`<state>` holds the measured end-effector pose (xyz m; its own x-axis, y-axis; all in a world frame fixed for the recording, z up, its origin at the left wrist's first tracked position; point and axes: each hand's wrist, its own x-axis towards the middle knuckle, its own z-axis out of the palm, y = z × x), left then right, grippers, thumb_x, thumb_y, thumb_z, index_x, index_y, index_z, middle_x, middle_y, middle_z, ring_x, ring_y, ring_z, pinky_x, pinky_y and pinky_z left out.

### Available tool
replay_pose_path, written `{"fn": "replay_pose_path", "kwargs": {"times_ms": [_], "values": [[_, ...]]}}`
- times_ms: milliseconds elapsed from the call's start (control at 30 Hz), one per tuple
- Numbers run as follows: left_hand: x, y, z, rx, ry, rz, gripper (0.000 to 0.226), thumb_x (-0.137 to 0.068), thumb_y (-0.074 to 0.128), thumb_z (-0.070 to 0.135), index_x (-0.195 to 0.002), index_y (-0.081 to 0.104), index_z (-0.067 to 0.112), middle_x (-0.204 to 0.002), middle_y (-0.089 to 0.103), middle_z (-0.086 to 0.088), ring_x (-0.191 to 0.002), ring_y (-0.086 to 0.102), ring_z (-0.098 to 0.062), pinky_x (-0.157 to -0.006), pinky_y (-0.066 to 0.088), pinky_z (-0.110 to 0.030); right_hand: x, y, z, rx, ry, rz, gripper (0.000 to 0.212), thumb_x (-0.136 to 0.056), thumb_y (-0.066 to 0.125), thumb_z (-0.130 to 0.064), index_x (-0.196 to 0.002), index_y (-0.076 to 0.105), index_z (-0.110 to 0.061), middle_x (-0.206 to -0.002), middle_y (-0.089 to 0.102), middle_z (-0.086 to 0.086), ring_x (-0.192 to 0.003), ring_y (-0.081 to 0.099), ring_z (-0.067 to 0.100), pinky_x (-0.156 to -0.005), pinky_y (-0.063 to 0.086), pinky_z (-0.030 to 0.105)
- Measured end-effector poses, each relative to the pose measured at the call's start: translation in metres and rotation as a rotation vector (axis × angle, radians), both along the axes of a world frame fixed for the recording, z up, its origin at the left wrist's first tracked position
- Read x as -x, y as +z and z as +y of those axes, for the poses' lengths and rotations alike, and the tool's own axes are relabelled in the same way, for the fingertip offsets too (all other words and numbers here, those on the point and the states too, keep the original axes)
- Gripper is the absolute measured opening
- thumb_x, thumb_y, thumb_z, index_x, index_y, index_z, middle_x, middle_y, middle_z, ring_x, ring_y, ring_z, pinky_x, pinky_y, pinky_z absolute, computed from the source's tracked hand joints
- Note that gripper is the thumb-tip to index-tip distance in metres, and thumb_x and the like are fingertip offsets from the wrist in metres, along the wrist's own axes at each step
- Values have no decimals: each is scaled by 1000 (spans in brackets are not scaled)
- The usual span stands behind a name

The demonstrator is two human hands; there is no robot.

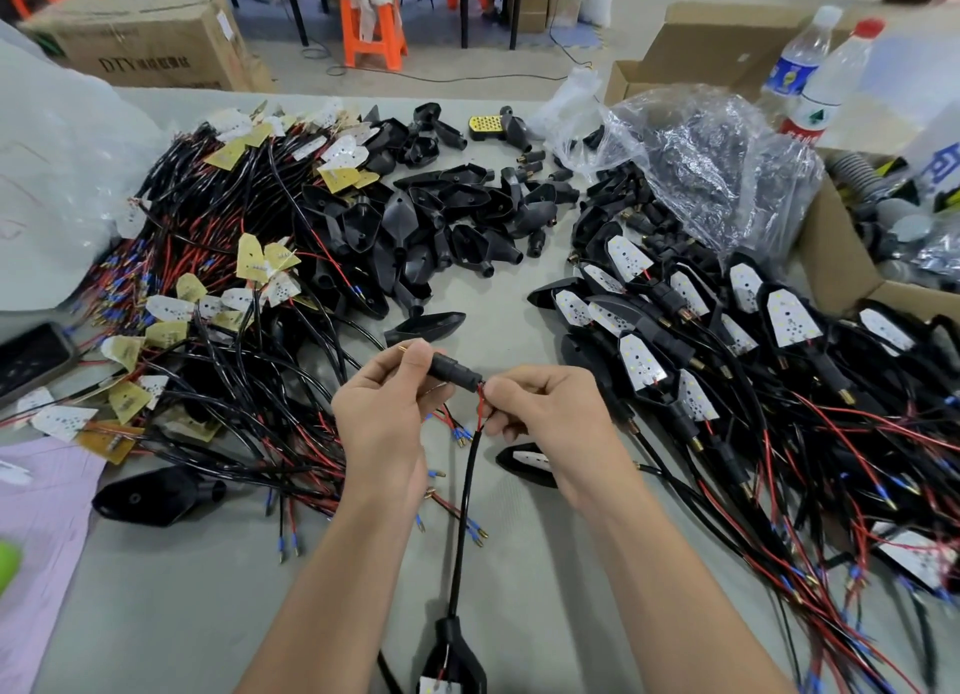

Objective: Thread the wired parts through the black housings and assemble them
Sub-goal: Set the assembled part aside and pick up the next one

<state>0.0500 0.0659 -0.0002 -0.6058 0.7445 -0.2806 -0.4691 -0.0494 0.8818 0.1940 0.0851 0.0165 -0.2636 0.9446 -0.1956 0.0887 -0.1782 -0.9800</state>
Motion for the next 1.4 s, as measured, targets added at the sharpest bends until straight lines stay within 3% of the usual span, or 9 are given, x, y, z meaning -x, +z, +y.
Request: {"fn": "replay_pose_path", "kwargs": {"times_ms": [167,267,400,567,733,900,1167,1300,1400], "values": [[-5,1,-7,-30,-35,13,21,-92,76,13,-72,78,19,-75,73,-3,-69,71,-15,-63,59,-22,-3,-2,0,-15,-41,-108,17,-84,75,-21,-69,77,-13,-66,73,14,-61,62,25,-60,51,39],[-2,6,-7,-31,-61,-41,14,-93,74,12,-79,76,13,-78,73,-6,-69,72,-16,-62,59,-23,-3,2,-2,105,13,38,26,-94,69,-20,-70,75,-12,-76,74,14,-54,59,16,-51,41,24],[-1,11,-8,-52,-89,-82,9,-93,73,13,-85,74,9,-83,74,-9,-68,72,-14,-60,58,-21,-4,5,-6,290,99,219,27,-100,58,-19,-80,73,-9,-87,76,16,-50,53,16,-48,34,21],[-6,16,-8,-114,-140,-130,13,-85,73,24,-89,72,11,-86,77,-4,-68,71,-9,-60,57,-19,1,6,-3,318,68,300,37,-96,63,-13,-61,74,-12,-68,70,12,-39,42,10,-42,32,18],[2,21,-7,-105,-268,-48,26,-97,66,15,-77,81,22,-92,79,-5,-77,75,-11,-64,58,-21,-3,4,-1,213,-92,153,25,-88,76,-14,-63,74,-11,-64,68,12,-38,40,10,-42,33,19],[9,23,-5,-67,-153,-41,29,-94,71,14,-67,81,23,-84,79,-1,-75,74,-10,-67,58,-21,1,8,-8,-5,-122,23,8,-84,75,-13,-79,81,-15,-74,75,12,-49,53,15,-50,42,22],[4,16,-7,-37,-217,53,22,-94,72,13,-75,81,18,-85,77,-7,-79,75,-15,-67,58,-21,6,13,-11,-232,-243,-462,22,-81,74,-21,-63,73,-35,-56,68,-13,-52,62,10,-53,50,24],[11,16,-5,-31,-165,84,22,-93,75,15,-72,82,19,-81,77,-4,-76,73,-10,-67,57,-19,6,15,-11,-219,-161,-481,13,-79,74,-28,-72,77,-37,-59,68,-17,-53,60,3,-50,43,13],[12,16,-3,-40,-104,84,27,-93,75,16,-67,82,23,-75,76,0,-71,71,-8,-66,57,-19,9,16,-12,-234,-113,-481,20,-80,72,-28,-72,72,-46,-61,67,-13,-53,58,0,-50,40,9]]}}
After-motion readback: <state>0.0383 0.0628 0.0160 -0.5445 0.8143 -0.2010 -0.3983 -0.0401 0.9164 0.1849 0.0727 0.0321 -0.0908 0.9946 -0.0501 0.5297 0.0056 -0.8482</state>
